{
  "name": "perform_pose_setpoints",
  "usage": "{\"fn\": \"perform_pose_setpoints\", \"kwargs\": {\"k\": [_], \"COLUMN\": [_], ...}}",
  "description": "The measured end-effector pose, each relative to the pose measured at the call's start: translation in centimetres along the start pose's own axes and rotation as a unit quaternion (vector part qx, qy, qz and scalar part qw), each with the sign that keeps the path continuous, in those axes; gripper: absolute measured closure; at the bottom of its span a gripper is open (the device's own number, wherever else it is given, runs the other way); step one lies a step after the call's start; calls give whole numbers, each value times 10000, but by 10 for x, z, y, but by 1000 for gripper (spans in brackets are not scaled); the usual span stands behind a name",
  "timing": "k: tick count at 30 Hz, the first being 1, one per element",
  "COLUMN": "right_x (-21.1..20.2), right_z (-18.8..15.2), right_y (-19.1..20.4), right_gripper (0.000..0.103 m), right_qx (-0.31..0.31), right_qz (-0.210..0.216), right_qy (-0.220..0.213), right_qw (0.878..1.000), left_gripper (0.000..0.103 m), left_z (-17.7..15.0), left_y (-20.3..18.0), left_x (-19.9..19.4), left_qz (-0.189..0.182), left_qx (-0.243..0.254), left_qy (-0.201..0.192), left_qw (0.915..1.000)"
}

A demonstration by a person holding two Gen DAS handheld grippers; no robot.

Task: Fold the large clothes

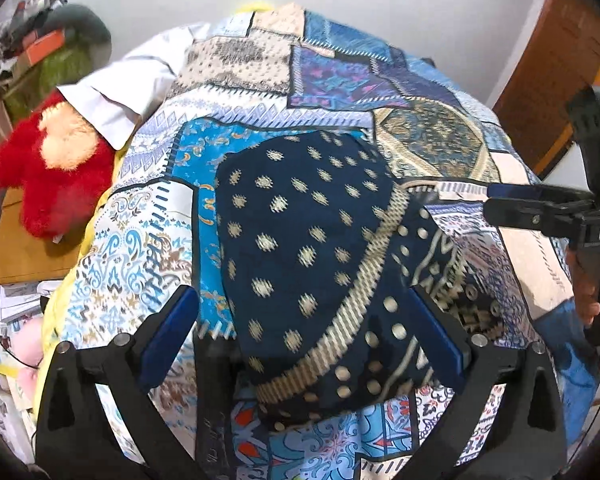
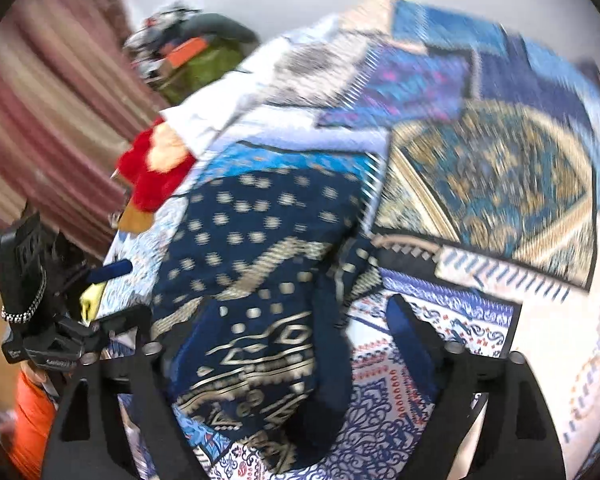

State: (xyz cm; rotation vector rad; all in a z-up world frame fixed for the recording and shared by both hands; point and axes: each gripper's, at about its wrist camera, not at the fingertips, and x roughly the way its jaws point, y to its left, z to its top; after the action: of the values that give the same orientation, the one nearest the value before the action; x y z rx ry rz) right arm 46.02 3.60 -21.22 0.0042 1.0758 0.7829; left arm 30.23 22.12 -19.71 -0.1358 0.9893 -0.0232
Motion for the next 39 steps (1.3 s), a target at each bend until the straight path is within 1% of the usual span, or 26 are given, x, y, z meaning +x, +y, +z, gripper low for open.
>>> {"fn": "perform_pose_setpoints", "kwargs": {"k": [1,3,5,6,7,9,10,12,15,18,20,21,23,25,26,28,30,31,32,33,34,35,36,37,38,39], "right_x": [2,5,20,35,46,58,59,47,31,15,1,-9,-25,-50,-59,-85,-108,-124,-136,-150,-168,-177,-198,-209,-221,-236], "right_z": [-3,-17,-32,-39,-45,-56,-60,-61,-65,-76,-84,-87,-91,-93,-93,-92,-90,-91,-92,-92,-93,-93,-95,-96,-97,-100], "right_y": [12,18,24,25,24,16,8,-7,-21,-25,-25,-26,-21,-12,-9,7,21,31,40,48,58,67,78,86,93,101], "right_gripper": [15,15,15,15,15,15,15,15,15,15,15,15,15,15,15,15,15,15,15,15,15,15,15,15,15,15], "right_qx": [-256,-531,-774,-899,-984,-1071,-1055,-921,-750,-853,-785,-716,-679,-665,-662,-671,-730,-781,-826,-874,-933,-978,-1049,-1092,-1139,-1184], "right_qz": [-32,-39,-103,-197,-336,-576,-601,-377,-251,-455,-566,-604,-640,-621,-592,-507,-466,-450,-431,-401,-359,-331,-289,-266,-248,-227], "right_qy": [28,210,585,871,1086,1323,1394,1409,1434,1360,1263,1167,997,684,576,197,-102,-334,-513,-721,-976,-1174,-1484,-1673,-1861,-2084], "right_qw": [9997,9984,9952,9919,9886,9837,9828,9850,9865,9860,9873,9887,9906,9935,9944,9963,9962,9954,9943,9927,9902,9877,9829,9795,9756,9706], "left_gripper": [0,0,0,0,0,0,0,0,0,0,0,0,0,0,0,0,0,0,0,0,0,0,0,0,0,0], "left_z": [-7,-19,-30,-37,-39,-43,-44,-50,-61,-72,-79,-82,-85,-86,-84,-78,-70,-66,-63,-60,-55,-52,-51,-50,-52,-53], "left_y": [-2,-3,3,11,17,22,22,19,13,4,-1,-1,-1,-2,-4,-10,-18,-24,-30,-38,-44,-50,-59,-66,-77,-85], "left_x": [6,22,39,45,46,40,39,36,34,30,26,22,9,-10,-23,-51,-87,-108,-122,-145,-156,-174,-195,-209,-232,-245], "left_qz": [61,269,493,455,382,306,334,490,725,980,1146,1174,1101,1076,1057,987,896,859,838,812,801,751,666,628,585,550], "left_qx": [36,92,55,-94,-206,-309,-298,-154,41,206,242,197,23,-177,-256,-394,-495,-514,-517,-511,-506,-492,-471,-457,-419,-385], "left_qy": [106,402,677,743,710,599,578,544,567,636,655,643,545,346,197,-150,-591,-858,-1042,-1327,-1475,-1707,-2001,-2196,-2534,-2734], "left_qw": [9999,9988,9965,9962,9965,9973,9973,9972,9957,9929,9910,9908,9924,9934,9939,9942,9930,9913,9897,9865,9845,9812,9764,9725,9647,9596]}}
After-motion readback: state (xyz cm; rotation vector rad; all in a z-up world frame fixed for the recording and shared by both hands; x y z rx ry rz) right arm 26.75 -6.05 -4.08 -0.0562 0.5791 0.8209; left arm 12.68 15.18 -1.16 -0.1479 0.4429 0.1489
